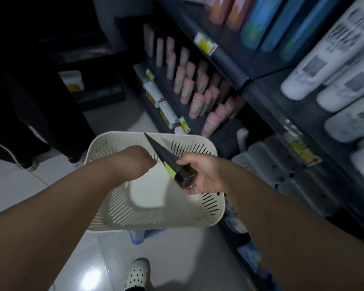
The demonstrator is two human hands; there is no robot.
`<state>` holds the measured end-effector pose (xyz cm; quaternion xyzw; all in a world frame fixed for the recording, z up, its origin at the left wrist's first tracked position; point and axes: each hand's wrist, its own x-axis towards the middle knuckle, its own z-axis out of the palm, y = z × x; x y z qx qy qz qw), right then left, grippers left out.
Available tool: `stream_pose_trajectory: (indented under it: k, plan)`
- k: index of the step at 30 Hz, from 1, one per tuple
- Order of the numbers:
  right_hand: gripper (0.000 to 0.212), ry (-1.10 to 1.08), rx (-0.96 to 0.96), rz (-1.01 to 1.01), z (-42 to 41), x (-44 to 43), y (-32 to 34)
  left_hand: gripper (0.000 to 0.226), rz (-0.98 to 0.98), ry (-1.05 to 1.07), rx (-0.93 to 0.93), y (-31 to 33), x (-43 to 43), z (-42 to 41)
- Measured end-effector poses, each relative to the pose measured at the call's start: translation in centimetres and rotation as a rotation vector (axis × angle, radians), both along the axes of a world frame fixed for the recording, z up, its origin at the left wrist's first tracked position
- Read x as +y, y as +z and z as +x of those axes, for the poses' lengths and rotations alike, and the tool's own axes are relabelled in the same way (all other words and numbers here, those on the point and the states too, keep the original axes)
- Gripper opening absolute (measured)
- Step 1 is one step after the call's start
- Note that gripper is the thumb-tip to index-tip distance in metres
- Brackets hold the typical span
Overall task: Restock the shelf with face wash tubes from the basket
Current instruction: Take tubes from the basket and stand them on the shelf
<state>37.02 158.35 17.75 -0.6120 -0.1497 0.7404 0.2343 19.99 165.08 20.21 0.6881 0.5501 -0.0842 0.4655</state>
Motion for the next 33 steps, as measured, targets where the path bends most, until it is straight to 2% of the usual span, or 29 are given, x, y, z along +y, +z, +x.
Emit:
stream_pose_trajectory:
  k: [3, 6, 7, 9, 13, 16, 19, 21, 26, 30, 33]
  plan:
    - [0.038, -0.023, 0.191, 0.178, 1.8, -1.9, 6.1, 0.024, -0.224, 0.141, -0.279, 5.6, -0.6, 0.9]
    - [0.05, -0.039, 0.311, 0.3, 3.5, -4.0, 12.2, 0.01, -0.391, 0.167, -0.605, 11.8, -1.7, 2.5]
    - [0.053, -0.055, 0.334, 0.333, 4.1, -4.7, 14.2, 0.004, -0.401, 0.169, -0.685, 13.9, -2.3, 3.3]
    - [0.057, -0.089, 0.344, 0.403, 5.3, -6.2, 18.0, 0.008, -0.389, 0.162, -0.811, 17.8, -3.6, 5.0]
    - [0.062, -0.053, 0.28, 0.506, 7.5, -9.8, 25.1, 0.012, -0.286, 0.084, -0.941, 24.3, -6.7, 8.5]
    - [0.056, -0.04, 0.191, 0.581, 9.1, -12.7, 29.7, 0.005, -0.195, 0.02, -0.965, 28.6, -9.0, 10.7]
    - [0.055, -0.117, 0.028, 0.636, 10.4, -15.5, 33.6, 0.012, -0.028, -0.056, -0.926, 32.5, -11.3, 12.8]
    - [0.042, -0.137, -0.132, 0.677, 11.0, -17.3, 36.0, 0.017, 0.09, -0.138, -0.902, 34.9, -13.1, 14.1]
    - [0.018, -0.184, -0.497, 0.734, 12.5, -22.2, 40.9, 0.018, 0.212, -0.285, -0.957, 40.3, -17.5, 17.0]
    - [0.016, -0.286, -0.66, 0.812, 13.6, -26.4, 43.8, 0.018, 0.291, -0.379, -0.948, 43.7, -20.5, 18.9]
    - [0.019, -0.366, -0.786, 0.887, 14.8, -29.7, 45.3, 0.017, 0.293, -0.468, -1.015, 45.8, -23.3, 20.8]
